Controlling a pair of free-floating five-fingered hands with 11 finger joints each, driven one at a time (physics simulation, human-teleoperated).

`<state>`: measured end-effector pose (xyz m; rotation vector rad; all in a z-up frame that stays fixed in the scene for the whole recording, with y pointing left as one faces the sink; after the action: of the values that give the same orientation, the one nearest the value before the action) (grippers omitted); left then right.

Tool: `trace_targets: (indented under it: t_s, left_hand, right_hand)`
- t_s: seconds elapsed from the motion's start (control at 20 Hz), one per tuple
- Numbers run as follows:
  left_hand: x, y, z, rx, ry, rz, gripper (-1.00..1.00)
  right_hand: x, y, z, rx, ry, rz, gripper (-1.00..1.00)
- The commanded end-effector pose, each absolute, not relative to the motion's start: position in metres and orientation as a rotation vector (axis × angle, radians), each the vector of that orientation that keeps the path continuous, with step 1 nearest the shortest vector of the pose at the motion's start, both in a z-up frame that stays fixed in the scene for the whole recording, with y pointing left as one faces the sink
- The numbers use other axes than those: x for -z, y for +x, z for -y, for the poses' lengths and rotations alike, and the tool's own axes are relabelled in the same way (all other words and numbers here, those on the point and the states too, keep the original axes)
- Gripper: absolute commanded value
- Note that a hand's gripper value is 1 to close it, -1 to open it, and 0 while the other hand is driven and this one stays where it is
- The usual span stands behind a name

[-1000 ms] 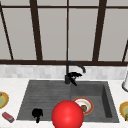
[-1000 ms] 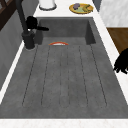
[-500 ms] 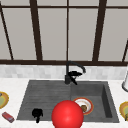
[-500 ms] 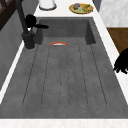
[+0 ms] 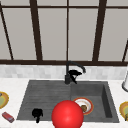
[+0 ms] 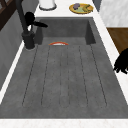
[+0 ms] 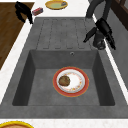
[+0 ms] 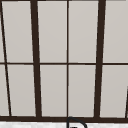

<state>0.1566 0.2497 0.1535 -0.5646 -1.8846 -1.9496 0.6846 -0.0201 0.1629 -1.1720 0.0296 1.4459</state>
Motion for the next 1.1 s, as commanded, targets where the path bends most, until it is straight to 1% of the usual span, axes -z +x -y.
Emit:
trace_targets:
  t_s: [0.0, 0.2, 0.45, 1.05]
  left_hand:
    - [-0.153, 0.157, -0.25, 1.95, -0.565, 1.885, 0.0]
    - [-0.153, 0.157, -0.25, 1.95, -0.565, 1.885, 0.0]
    - [-0.153, 0.157, -0.25, 1.95, -0.565, 1.885, 0.0]
    - [-0.153, 0.157, -0.25, 1.95, -0.565, 1.885, 0.0]
  right_hand:
    - [-0.18, 0.687, 0.024, -1.416, -1.121, 0.053, -1.0]
    - [-0.2, 0.687, 0.032, -1.408, -1.076, 0.097, -1.0]
    - [-0.207, 0.671, 0.048, -1.372, -1.058, 0.206, -1.0]
    - [-0.191, 0.618, 0.099, -1.384, -1.103, 0.299, -1.0]
